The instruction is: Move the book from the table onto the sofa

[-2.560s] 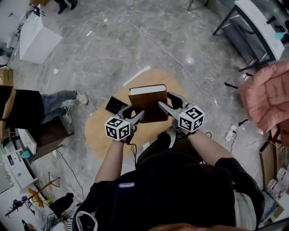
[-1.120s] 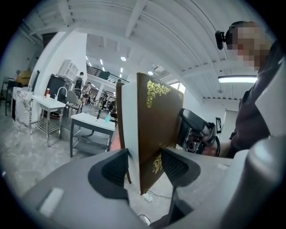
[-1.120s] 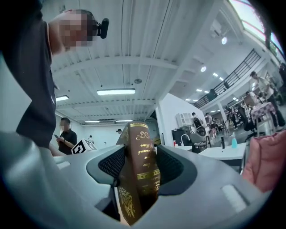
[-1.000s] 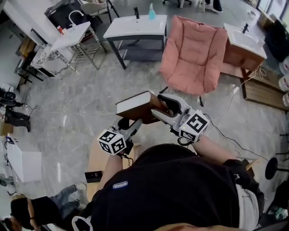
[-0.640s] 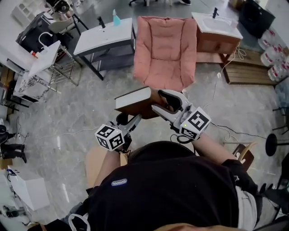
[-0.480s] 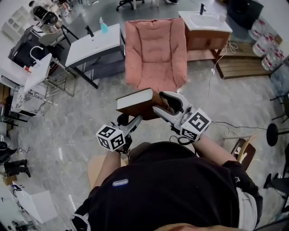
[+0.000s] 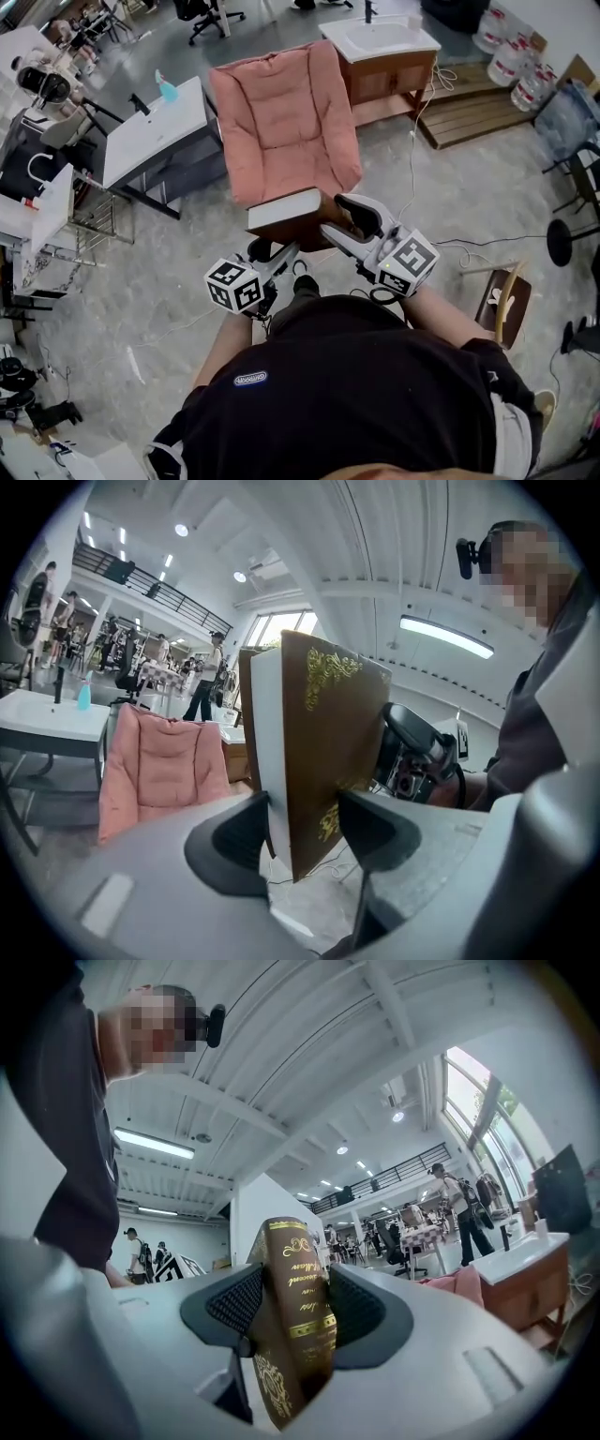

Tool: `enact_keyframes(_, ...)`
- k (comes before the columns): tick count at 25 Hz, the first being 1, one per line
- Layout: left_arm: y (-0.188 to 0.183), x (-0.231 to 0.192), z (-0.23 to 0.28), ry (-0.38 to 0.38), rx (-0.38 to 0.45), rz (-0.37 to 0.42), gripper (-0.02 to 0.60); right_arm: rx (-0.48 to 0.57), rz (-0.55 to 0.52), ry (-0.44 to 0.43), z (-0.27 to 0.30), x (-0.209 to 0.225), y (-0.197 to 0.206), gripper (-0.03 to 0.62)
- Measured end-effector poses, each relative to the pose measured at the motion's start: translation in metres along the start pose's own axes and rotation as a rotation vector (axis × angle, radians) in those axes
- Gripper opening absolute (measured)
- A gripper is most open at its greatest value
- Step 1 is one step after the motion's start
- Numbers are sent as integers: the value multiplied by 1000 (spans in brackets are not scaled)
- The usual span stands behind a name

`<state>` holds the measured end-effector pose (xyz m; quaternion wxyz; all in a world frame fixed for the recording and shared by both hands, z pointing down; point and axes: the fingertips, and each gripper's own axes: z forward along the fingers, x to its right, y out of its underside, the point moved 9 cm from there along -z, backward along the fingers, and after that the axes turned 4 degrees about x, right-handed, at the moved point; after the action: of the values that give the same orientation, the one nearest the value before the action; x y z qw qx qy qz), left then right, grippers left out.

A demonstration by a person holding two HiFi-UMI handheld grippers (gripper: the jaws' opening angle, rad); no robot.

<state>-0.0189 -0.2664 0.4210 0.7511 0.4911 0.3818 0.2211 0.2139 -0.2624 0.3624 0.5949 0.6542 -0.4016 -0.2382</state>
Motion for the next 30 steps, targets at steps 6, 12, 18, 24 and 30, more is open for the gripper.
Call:
enact_keyframes(6,-9,-58,27,40,-22,-44,244,-28,14,49,43,36,15,247)
enact_keyframes(12,-25,-130,40,49,-67,-90,244,-61,85,77,106,74,34,247)
enact_keyframes(18,-25,-198,57,73,-111,-123,244,-79,116,98,158,104,62,247)
enact_keyframes(24,-40,-254,72,97,-143,-143,244,-72,156,115,212,132,67,247)
enact_keyframes(30,-51,-290,75,103,-159,-160,244,-85,161,118,248,147,74,247)
